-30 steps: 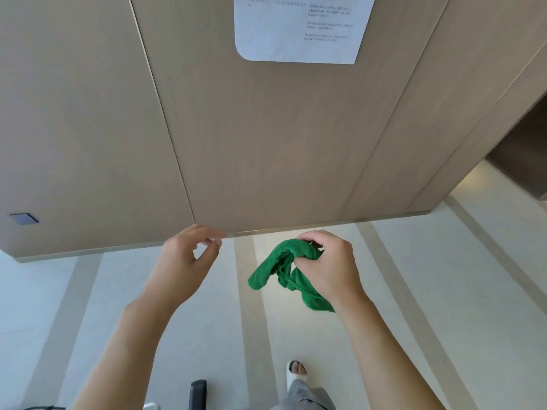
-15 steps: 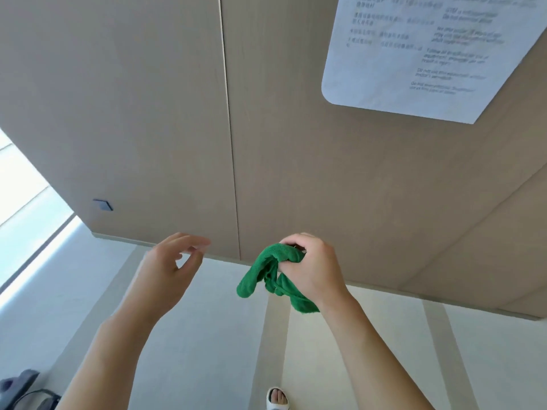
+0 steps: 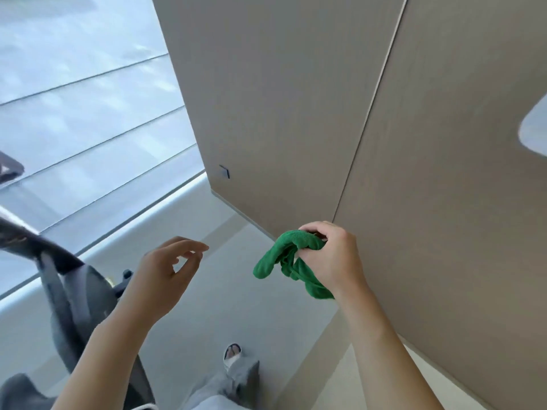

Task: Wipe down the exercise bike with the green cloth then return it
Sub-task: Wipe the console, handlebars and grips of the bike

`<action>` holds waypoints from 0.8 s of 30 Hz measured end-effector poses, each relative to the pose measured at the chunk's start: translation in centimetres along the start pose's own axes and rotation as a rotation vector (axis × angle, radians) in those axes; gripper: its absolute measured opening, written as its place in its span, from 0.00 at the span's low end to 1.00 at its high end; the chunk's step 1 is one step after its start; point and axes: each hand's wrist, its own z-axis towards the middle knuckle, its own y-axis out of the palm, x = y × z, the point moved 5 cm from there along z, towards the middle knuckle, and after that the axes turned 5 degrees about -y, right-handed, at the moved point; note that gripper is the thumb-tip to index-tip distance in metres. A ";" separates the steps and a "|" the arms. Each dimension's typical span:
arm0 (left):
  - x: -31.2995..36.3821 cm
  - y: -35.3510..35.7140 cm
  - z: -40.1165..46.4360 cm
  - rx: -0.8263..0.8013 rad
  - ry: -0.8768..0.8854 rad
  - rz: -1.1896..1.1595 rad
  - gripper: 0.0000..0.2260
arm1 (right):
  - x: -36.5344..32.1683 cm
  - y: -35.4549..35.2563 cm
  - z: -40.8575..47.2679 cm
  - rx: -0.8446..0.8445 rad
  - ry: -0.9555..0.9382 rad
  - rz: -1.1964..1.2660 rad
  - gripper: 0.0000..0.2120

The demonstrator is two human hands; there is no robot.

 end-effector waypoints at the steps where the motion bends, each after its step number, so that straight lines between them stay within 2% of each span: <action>1: -0.8 -0.2 0.5 0.010 -0.024 -0.008 0.11 | -0.1 0.8 1.1 -0.013 -0.004 0.004 0.17; 10: -7.5 -2.9 9.7 0.115 -0.070 -0.031 0.10 | -4.3 8.6 13.2 -0.100 -0.126 -0.030 0.14; 16: -10.6 -8.5 18.5 0.193 -0.055 0.007 0.09 | -8.0 13.9 21.3 -0.117 -0.146 -0.050 0.16; 24: -15.3 -14.2 26.4 0.241 -0.074 0.001 0.09 | -12.8 22.1 29.2 -0.147 -0.205 -0.077 0.14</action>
